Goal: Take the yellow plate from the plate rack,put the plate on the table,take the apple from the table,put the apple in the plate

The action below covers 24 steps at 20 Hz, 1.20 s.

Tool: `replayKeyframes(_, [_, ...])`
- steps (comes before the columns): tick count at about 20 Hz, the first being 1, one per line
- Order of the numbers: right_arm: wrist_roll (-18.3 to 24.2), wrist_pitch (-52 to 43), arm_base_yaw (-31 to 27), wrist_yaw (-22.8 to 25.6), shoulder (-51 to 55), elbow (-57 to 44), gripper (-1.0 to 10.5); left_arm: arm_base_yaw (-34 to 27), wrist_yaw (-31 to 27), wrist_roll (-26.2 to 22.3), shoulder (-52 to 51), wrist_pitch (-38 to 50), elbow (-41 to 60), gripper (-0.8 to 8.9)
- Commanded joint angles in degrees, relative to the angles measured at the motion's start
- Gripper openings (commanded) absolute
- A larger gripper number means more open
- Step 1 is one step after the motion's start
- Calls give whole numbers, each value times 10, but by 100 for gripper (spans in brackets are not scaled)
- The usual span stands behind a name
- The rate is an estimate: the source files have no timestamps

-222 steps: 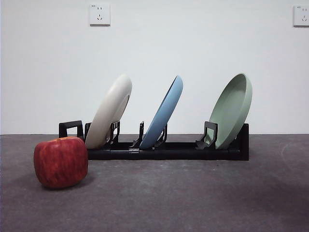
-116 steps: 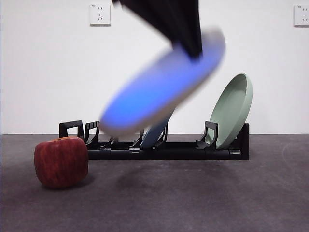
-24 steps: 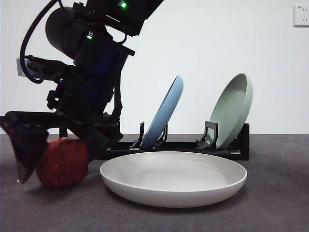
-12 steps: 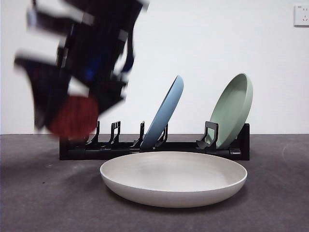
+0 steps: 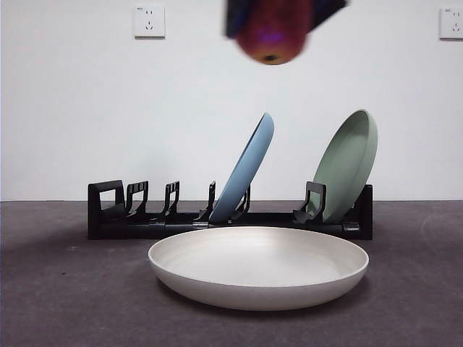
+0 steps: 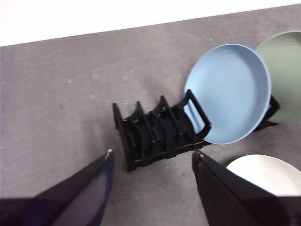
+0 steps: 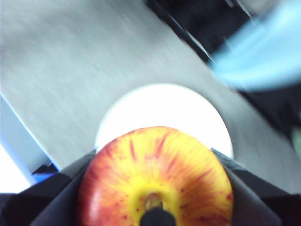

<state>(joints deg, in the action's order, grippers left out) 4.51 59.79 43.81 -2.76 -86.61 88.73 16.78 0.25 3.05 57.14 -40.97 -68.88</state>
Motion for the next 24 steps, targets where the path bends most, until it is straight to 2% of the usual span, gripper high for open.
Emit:
replayKeyframes(1, [-31, 27, -23, 2, -2, -2, -4, 2, 3, -1, 1, 9, 2, 282])
replayKeyframes(3, [-40, 6, -30, 2, -3, -27, -6, 2, 3, -1, 1, 9, 2, 282])
replayKeyframes(7, [-69, -111, -28, -3, -14, -112, -8, 2, 3, -1, 1, 6, 2, 282])
replayKeyframes(11, [-73, -176, -25, -3, -62, -163, -8, 2, 3, -1, 1, 6, 2, 282])
replayKeyframes(18, [-73, -235, -24, -3, -179, -167, -8, 2, 2, -3, 1, 6, 2, 282])
replayKeyframes(24, [-73, -242, -23, -3, -210, -167, 2, 2, 2, -14, 1, 6, 2, 282])
